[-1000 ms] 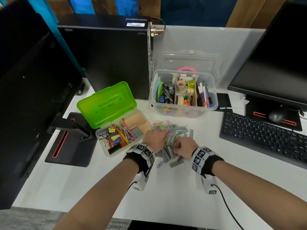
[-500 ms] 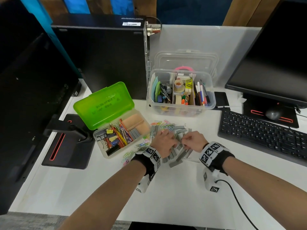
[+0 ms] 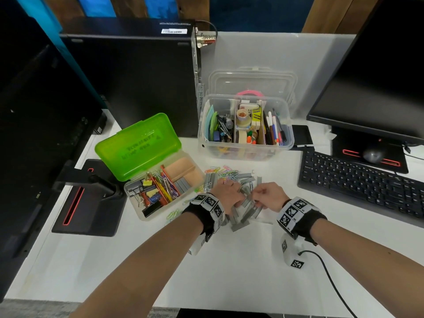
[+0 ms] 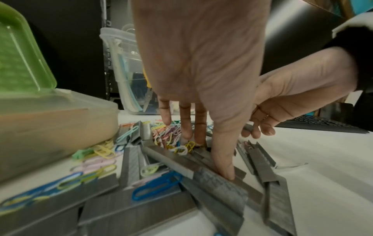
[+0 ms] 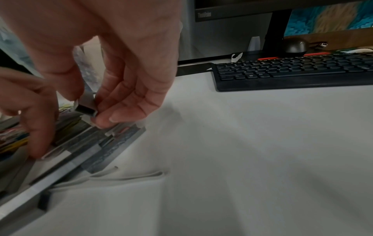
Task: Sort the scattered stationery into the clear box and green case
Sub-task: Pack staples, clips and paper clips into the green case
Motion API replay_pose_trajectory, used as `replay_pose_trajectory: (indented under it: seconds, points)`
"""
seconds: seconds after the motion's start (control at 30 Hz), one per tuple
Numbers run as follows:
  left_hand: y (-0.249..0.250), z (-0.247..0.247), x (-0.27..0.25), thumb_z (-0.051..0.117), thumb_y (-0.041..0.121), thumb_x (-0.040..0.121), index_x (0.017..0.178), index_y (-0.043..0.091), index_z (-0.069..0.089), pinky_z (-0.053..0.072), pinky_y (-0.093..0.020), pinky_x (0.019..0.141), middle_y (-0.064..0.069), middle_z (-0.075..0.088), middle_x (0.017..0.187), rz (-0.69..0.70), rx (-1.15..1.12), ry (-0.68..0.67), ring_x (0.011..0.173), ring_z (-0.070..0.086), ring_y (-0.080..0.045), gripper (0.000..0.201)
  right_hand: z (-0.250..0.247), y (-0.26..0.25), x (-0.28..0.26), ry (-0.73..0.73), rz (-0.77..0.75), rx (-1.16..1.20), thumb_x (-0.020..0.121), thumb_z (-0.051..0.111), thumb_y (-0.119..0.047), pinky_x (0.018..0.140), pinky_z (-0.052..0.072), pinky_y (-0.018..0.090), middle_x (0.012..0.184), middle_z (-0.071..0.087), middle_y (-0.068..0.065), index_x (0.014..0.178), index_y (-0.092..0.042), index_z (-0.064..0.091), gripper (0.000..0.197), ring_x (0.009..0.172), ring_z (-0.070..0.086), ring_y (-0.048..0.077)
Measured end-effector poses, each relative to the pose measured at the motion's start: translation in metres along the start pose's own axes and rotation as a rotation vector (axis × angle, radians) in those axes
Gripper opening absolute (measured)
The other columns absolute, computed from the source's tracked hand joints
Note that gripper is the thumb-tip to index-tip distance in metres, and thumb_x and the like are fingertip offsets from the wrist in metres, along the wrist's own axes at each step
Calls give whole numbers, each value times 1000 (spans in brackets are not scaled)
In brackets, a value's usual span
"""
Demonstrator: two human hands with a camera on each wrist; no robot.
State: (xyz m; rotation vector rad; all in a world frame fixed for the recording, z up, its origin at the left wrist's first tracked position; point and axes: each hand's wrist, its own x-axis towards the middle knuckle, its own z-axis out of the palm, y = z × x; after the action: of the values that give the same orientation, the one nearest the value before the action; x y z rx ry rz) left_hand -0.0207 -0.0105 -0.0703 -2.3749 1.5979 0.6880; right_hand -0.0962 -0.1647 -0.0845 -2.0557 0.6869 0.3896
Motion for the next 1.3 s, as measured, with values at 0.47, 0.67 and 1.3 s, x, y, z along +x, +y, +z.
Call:
replay_pose_trajectory:
  seconds: [0.47,0.67,1.3]
  points:
    - [-11,5,-6,58,21,88,103,26,60,27,-37,91,-2,44,117,77,-11,93,114,37,-25,17,7,-5,4,-37,-3,51,80,64,-7,58,52,31,63,64,10,68,-14,64,14,62,60,26]
    - [-15,2,-2,69,31,80,97,25,59,29,-39,90,-2,43,116,70,4,19,113,36,-25,21,10,-9,4,-32,2,37,81,64,-9,57,53,30,68,67,11,71,-15,63,12,67,64,27]
    - [-13,10,-5,63,29,86,109,17,59,30,-40,98,-2,51,122,81,145,26,120,38,-24,26,18,-9,7,-32,22,23,81,66,-11,62,53,31,72,68,14,71,-16,64,12,62,61,22]
